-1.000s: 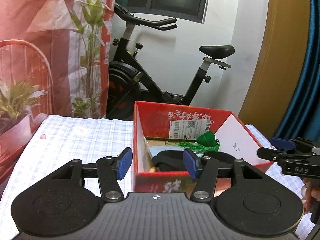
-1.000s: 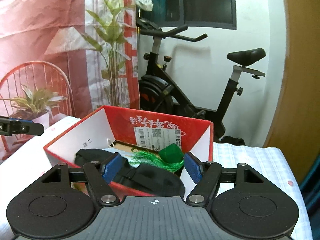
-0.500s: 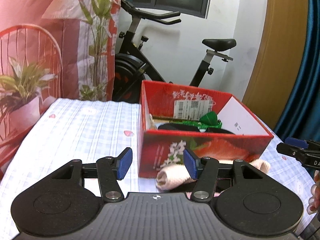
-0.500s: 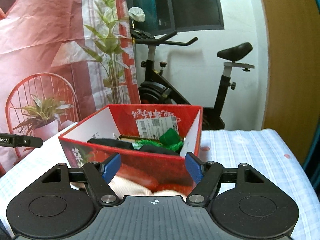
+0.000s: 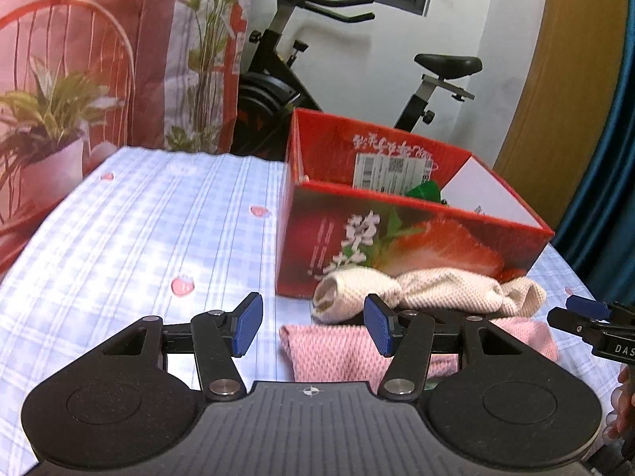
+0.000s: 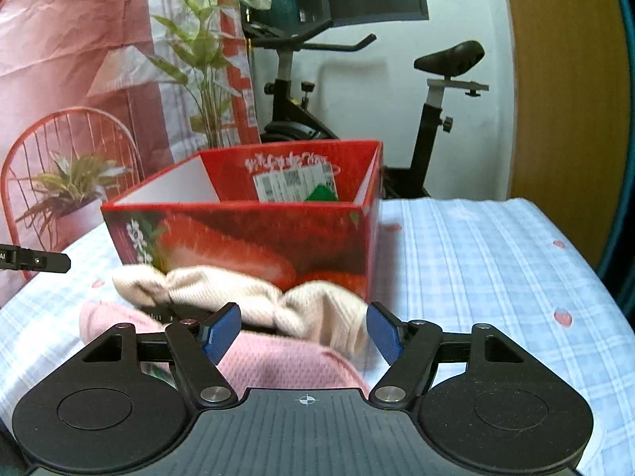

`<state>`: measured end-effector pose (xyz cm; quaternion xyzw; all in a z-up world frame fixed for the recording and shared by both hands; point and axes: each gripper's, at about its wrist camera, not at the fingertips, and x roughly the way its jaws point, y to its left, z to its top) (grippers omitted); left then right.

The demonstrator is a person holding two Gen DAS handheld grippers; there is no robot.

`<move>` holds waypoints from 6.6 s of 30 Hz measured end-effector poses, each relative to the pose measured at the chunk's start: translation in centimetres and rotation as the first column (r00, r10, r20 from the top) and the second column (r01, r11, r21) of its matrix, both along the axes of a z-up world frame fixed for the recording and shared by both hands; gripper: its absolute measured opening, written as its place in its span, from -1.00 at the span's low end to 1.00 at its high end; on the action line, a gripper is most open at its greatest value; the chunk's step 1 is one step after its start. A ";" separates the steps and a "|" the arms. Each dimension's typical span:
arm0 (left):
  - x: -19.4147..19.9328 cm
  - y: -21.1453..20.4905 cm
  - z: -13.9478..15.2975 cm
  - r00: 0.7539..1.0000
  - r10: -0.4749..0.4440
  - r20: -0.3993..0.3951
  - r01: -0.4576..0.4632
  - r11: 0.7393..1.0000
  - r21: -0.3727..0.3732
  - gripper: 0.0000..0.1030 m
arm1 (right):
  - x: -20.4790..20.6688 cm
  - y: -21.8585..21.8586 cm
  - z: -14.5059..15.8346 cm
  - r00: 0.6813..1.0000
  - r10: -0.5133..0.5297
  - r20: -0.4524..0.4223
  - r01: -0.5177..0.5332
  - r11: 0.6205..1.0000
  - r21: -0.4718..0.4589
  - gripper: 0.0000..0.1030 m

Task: Organize soft objects
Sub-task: 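Move both open grippers down to the pink knit towel, then close the left gripper on the pink towel while the right gripper grasps it too, then lift the pink towel with both grippers and lower it into the box, then open both grippers to release the towel and withdraw from the box, then close the left gripper on the cream knit towel while the right gripper grasps it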

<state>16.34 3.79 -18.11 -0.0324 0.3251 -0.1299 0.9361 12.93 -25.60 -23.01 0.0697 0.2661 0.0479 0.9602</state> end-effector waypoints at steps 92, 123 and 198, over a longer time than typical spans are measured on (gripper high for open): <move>-3.3 -1.4 -0.8 0.997 -0.062 0.039 0.065 0.994 -0.090 -0.50 | -1.8 3.8 0.7 0.991 0.121 0.049 -0.125 0.987 0.096 -0.84; 17.7 -6.9 6.9 0.995 -0.053 0.084 0.055 0.998 -0.019 -0.50 | 22.2 2.2 9.9 0.997 0.063 -0.038 -0.064 0.998 -0.020 -0.85; 3.0 -1.4 1.5 0.998 -0.062 -0.019 0.062 0.998 -0.032 0.87 | 4.1 -2.1 0.8 0.996 -0.086 -0.002 0.086 0.996 0.016 0.93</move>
